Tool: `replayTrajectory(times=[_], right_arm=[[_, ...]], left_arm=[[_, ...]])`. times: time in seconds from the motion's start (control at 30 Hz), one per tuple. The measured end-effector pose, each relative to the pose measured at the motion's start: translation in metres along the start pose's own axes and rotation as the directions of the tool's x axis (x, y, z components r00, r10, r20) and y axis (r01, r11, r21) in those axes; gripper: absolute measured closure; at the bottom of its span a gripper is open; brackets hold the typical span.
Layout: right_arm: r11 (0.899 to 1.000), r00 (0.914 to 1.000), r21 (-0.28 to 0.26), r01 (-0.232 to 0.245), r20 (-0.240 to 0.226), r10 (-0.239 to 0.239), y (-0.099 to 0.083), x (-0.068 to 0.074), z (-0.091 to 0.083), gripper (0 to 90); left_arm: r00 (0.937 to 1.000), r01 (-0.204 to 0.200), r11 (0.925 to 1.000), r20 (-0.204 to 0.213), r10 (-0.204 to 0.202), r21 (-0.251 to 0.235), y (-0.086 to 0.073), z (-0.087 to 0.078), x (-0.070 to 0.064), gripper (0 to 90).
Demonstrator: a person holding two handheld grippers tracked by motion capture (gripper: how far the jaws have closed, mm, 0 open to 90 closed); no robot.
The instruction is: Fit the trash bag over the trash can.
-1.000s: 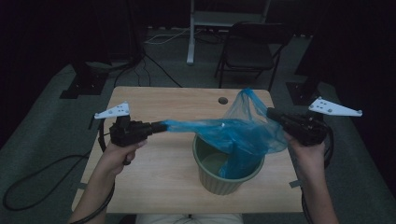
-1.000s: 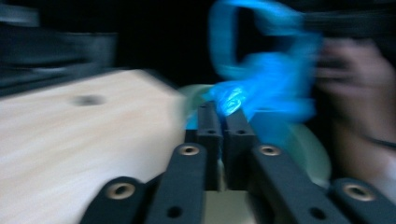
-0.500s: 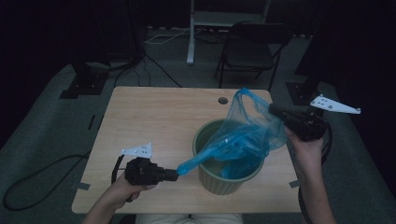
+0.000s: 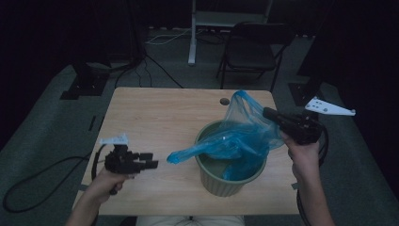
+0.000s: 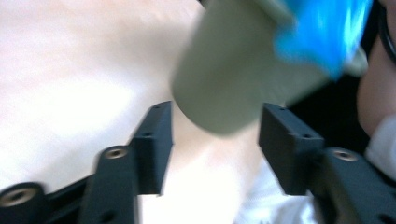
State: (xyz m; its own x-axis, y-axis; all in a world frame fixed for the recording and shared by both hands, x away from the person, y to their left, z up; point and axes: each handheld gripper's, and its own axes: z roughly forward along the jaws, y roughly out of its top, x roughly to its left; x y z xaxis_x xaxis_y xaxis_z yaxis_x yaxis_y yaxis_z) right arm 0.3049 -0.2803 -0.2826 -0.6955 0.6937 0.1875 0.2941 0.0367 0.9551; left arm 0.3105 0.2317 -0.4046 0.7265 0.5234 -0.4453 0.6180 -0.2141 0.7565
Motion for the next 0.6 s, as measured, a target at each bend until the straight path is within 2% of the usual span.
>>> replayTrajectory(times=[0.07, 0.13, 0.23, 0.3, 0.47, 0.6], right_arm=[[1.0, 0.9998, 0.005, -0.005, -0.019, 0.005, -0.001, 0.002, 0.003, 90.0], [1.0, 0.9995, 0.014, -0.003, -0.032, 0.003, -0.002, 0.004, 0.007, 89.9], [1.0, 0.9986, 0.012, 0.003, -0.053, -0.003, -0.002, 0.008, 0.011, 89.9], [1.0, 0.9981, 0.006, 0.014, -0.06, -0.014, 0.001, 0.01, 0.01, 89.9], [0.999, 0.9963, -0.029, 0.029, -0.08, -0.031, 0.01, 0.014, 0.003, 89.9], [0.998, 0.9941, -0.045, 0.036, -0.101, -0.04, 0.014, 0.017, -0.001, 89.9]], left_arm=[[1.0, -0.001, 0.9997, 0.008, 0.002, -0.023, 0.027, -0.001, 0.001, 40.2], [0.9995, -0.028, 0.9991, 0.011, 0.028, -0.033, 0.054, 0.006, -0.003, 39.8], [0.9959, -0.087, 0.9959, 0.025, 0.087, -0.025, 0.091, 0.027, -0.016, 38.4], [0.9932, -0.105, 0.9945, 0.05, 0.105, -0.007, 0.109, 0.048, -0.026, 37.4], [0.9841, -0.119, 0.9922, 0.137, 0.114, 0.036, 0.139, 0.099, -0.046, 37.4], [0.9806, -0.124, 0.9904, 0.161, 0.112, 0.062, 0.149, 0.132, -0.057, 37.4]])
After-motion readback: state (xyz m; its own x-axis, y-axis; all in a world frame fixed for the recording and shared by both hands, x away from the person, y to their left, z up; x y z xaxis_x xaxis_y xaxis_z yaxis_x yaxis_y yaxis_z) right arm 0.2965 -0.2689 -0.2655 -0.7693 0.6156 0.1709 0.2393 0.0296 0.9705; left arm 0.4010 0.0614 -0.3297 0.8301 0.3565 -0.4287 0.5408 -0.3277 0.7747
